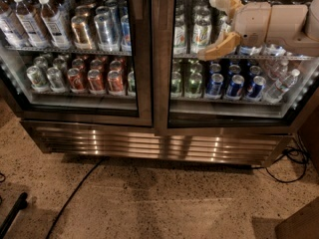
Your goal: Open right fridge door
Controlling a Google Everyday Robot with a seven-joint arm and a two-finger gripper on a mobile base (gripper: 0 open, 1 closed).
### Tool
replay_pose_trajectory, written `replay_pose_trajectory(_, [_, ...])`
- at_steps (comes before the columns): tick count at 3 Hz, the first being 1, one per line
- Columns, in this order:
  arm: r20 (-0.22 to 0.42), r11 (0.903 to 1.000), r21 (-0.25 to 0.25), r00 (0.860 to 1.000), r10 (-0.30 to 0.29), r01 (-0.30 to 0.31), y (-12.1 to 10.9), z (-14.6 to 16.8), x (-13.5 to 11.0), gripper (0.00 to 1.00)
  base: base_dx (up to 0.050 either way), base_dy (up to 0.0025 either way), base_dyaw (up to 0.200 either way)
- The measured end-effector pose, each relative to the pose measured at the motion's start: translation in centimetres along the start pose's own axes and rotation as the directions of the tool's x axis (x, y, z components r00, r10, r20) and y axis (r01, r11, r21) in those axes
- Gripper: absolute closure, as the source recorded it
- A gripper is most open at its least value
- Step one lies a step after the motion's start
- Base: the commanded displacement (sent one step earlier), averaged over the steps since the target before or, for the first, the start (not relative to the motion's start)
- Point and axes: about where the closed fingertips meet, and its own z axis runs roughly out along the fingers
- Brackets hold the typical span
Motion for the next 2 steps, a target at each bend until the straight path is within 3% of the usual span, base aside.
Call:
replay_pose_trajectory(1, [-0.002, 0.9988, -0.045, 1.0, -0.016, 0.016, 2.9, 0.0, -0.5, 0.0, 0.0, 0.0, 0.0])
replay_pose_trajectory(2, [0.0, 0.997, -0.072, 1.0, -0.029, 0.029, 7.4, -0.6, -0.7, 0.0, 0.0, 0.0, 0.0])
